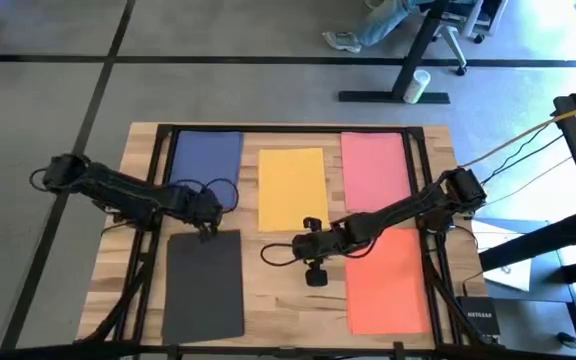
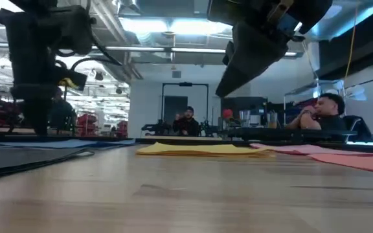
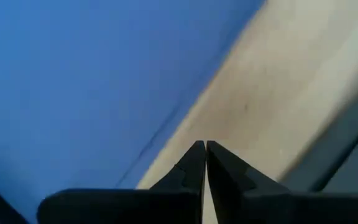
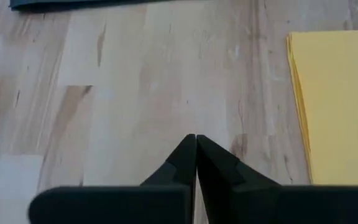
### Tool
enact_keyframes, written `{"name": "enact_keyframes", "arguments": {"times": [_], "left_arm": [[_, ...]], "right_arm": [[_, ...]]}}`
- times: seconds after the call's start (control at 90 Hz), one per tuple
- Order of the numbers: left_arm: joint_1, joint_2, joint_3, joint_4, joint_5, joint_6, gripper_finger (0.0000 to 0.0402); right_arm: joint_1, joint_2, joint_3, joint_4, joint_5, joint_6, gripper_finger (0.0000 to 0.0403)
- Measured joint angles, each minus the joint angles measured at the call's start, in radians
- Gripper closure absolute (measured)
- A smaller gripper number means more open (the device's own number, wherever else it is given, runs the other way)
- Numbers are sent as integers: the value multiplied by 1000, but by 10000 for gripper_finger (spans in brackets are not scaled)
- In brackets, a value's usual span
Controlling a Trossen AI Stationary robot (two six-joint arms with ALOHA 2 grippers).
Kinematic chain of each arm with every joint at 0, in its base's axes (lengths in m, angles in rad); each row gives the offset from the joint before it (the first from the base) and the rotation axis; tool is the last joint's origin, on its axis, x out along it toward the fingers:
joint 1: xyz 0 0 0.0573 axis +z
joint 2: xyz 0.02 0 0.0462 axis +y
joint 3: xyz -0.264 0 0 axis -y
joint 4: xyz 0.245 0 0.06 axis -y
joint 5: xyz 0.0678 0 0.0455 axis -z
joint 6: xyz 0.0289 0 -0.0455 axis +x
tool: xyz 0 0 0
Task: Organize paper
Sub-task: Move the black papers to the bottom left of the table
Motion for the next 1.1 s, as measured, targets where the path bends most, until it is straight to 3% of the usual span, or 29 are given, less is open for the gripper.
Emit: {"name": "enact_keyframes", "arguments": {"times": [0.256, 0.422, 0.633, 1.1], "left_arm": [[88, 5, 0, 15, -82, -23, 402], [102, 15, -59, 156, -73, -20, 402], [80, 23, -121, 265, -48, -64, 402], [18, 25, -102, 403, -11, -78, 402]], "right_arm": [[-1, 0, 0, 0, 0, 0, 403], [-1, 0, 0, -1, 0, 0, 403], [-1, 0, 0, -2, 0, 0, 403], [0, 0, 0, -2, 0, 0, 403]]}}
